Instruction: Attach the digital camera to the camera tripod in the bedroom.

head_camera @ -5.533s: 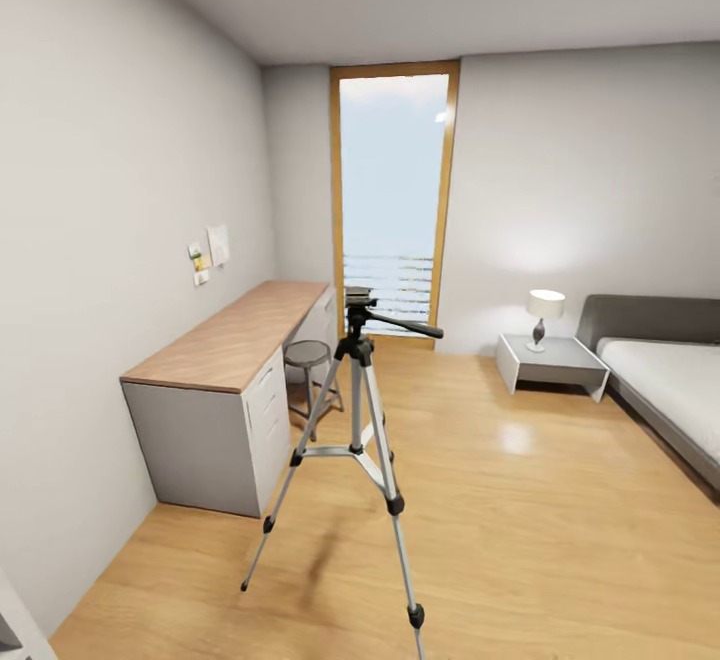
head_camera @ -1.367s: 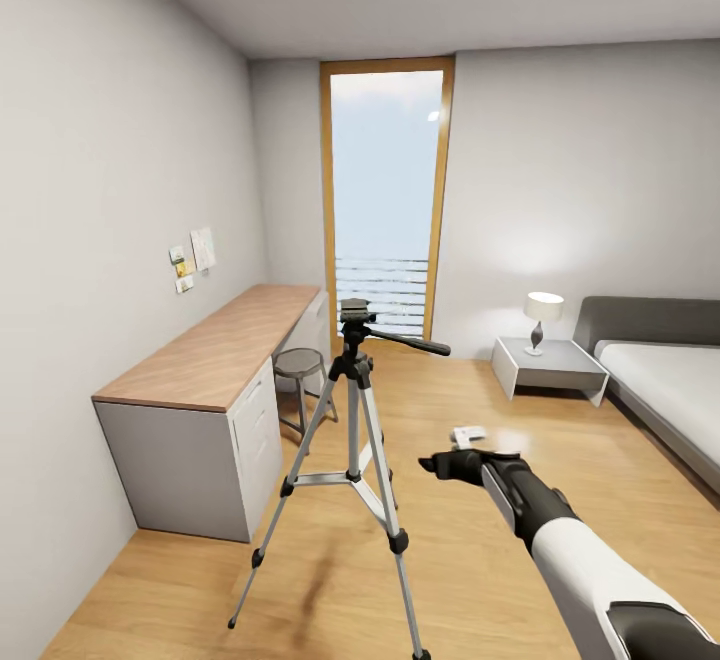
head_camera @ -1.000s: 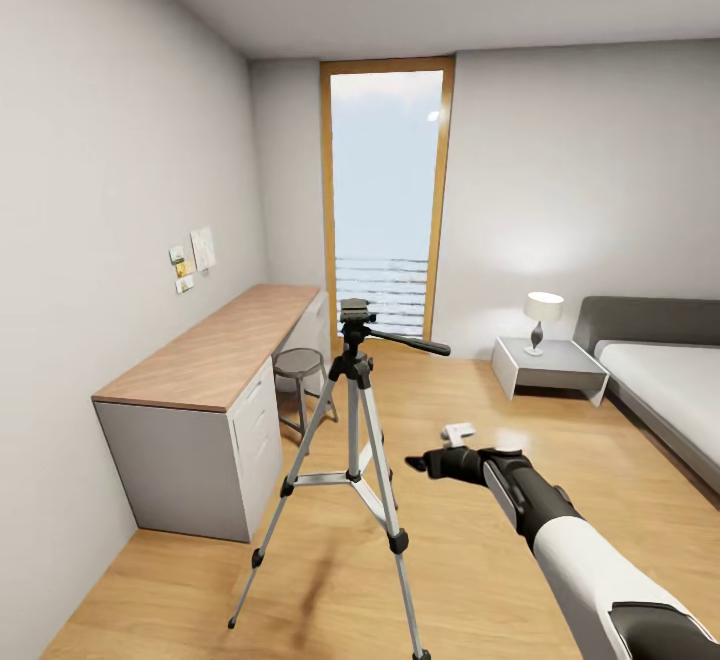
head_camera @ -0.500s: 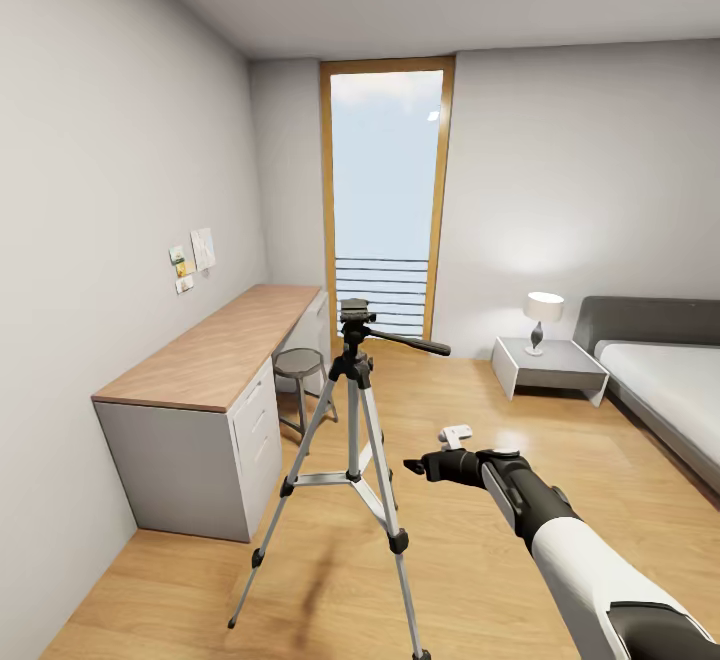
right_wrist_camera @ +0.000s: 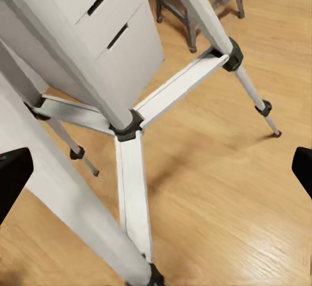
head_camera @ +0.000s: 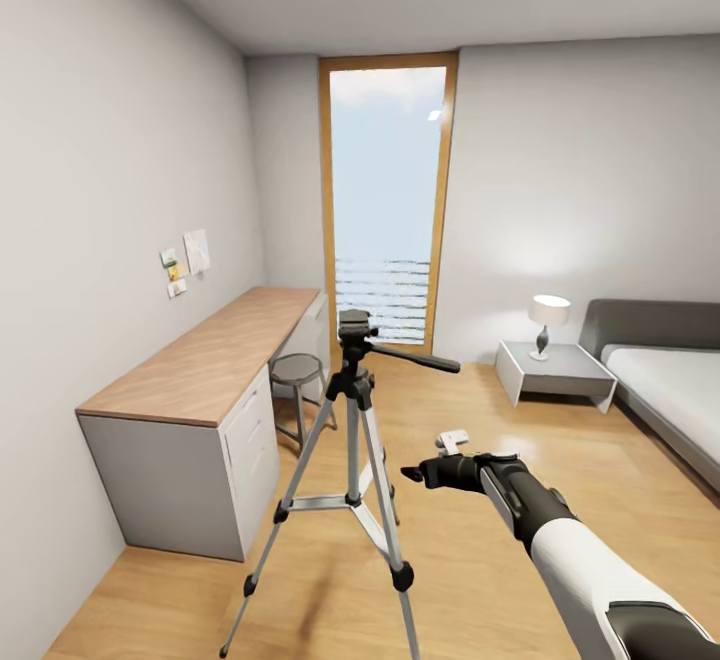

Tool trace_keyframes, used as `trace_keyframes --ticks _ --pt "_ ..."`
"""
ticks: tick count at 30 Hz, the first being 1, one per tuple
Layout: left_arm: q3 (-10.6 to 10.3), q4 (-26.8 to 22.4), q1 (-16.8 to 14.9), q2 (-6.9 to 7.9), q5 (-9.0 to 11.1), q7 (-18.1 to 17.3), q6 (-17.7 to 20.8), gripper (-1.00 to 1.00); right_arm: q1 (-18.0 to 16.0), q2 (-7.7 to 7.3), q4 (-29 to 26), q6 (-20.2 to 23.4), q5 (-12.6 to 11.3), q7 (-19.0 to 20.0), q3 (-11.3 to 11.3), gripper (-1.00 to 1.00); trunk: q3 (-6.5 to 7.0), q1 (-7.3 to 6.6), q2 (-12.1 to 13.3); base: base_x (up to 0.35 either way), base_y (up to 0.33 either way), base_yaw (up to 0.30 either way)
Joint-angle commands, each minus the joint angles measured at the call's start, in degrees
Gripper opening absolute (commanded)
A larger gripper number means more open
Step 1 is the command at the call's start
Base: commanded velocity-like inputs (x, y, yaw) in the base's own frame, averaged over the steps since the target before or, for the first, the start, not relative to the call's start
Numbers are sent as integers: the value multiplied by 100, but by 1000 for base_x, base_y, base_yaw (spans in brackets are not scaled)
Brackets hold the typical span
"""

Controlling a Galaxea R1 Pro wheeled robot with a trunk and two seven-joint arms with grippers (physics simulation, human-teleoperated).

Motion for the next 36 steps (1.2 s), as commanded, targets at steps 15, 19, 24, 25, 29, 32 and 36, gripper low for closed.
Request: trace_keyframes --ticks 15,19,24,25,29,32,36 --pt "34 -1 -7 -1 -19 19 -16 -100 -4 -11 273 -232 230 1336 556 100 -10 2 -7 15 0 0" --pt "32 -1 -8 -1 -19 19 -16 -100 -4 -16 410 -238 244 1357 561 100 -10 2 -7 0 0 0" --pt "31 -1 -7 -1 -19 19 -17 -100 -4 -23 463 -243 253 1366 561 100 -10 2 -7 0 0 0" --pt "33 -1 -8 -1 -19 19 -17 -100 -4 -22 468 -243 252 1367 562 100 -10 2 -7 0 0 0" --pt "33 -1 -8 -1 -19 20 -18 -100 -4 -19 481 -244 250 1363 562 100 -10 2 -7 0 0 0" --pt "32 -1 -6 -1 -19 20 -18 -100 -4 -13 485 -244 244 1344 563 100 -10 2 -7 0 0 0" --pt "34 -1 -5 -1 -19 20 -18 -100 -4 3 489 -234 221 1309 563 100 -10 2 -7 0 0 0"
